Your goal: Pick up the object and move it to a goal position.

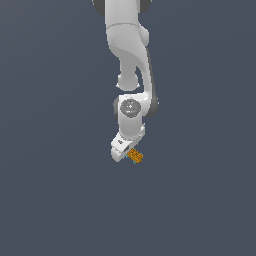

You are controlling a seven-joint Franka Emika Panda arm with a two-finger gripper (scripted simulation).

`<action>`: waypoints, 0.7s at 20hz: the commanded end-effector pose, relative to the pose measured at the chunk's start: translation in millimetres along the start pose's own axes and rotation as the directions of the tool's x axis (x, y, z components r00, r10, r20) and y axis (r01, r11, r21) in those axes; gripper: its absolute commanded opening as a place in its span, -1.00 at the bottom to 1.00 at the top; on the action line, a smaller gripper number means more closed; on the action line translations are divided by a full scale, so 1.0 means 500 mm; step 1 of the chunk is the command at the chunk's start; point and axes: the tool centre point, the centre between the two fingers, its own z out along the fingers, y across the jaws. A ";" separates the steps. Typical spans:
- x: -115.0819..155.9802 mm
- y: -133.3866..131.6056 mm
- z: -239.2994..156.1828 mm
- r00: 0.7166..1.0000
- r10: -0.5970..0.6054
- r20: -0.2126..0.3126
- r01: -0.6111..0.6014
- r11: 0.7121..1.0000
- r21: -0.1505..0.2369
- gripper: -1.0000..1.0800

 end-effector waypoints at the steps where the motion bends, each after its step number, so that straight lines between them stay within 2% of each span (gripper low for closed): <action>1: 0.000 0.000 0.020 1.000 -0.001 0.000 0.001 1.000 0.000 0.92; 6: 0.001 0.001 0.034 1.000 -0.002 0.000 0.002 1.000 0.000 0.92; 7: 0.001 0.001 0.034 1.000 -0.002 0.000 0.002 1.000 0.000 -1.00; 14: 0.001 0.001 0.034 1.000 -0.002 0.000 0.002 1.000 0.000 -1.00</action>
